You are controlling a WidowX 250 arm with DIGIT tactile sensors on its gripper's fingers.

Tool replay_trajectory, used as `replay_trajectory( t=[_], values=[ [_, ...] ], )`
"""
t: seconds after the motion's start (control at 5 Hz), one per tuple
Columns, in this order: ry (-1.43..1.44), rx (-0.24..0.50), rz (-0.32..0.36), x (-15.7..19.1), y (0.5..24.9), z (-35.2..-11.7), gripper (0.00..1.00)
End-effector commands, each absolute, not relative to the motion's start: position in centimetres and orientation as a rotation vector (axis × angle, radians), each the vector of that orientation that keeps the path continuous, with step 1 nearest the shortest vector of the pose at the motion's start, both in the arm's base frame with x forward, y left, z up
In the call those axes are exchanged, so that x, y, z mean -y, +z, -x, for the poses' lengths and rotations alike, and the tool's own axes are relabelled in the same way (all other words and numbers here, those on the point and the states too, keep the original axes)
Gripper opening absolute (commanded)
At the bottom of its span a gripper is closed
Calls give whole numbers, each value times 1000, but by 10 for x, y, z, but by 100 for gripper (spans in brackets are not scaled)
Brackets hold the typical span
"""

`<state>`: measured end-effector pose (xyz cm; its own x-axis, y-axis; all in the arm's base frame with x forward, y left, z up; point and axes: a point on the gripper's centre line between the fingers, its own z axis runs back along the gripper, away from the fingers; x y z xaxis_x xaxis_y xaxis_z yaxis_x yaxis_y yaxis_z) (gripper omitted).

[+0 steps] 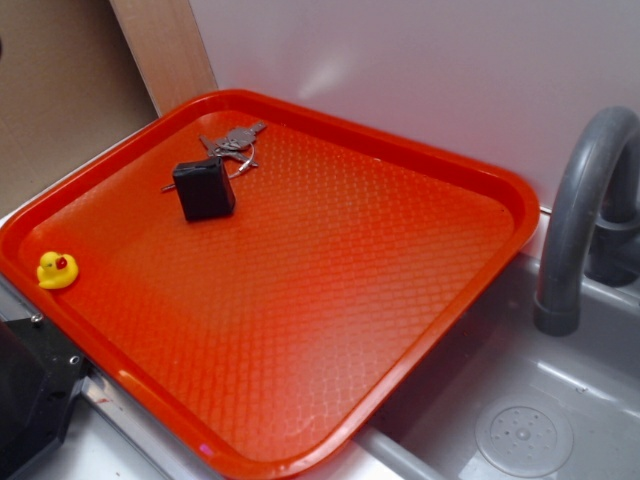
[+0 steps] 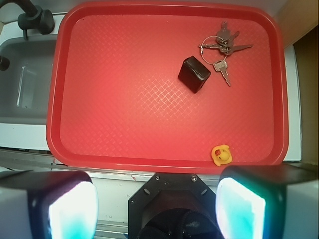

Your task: Grab the black box.

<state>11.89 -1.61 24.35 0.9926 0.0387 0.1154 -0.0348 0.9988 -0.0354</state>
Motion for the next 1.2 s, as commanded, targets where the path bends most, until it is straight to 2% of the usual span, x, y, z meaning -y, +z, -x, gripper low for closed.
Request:
replay_trajectory(
  t=[0.0,0.2,0.4,0.6,0.8,1.0],
  values=[
    [37,116,33,16,243,-119,100],
    [-67,147,-32,-30,240,-166,100],
    [-203,239,-61,-43,242,-178,100],
    [-282,241,-73,-51,220,-175,100],
    [-389,155,-75,-51,174,-193,100],
    [-427,133,-81,-48,151,-206,100]
  ],
)
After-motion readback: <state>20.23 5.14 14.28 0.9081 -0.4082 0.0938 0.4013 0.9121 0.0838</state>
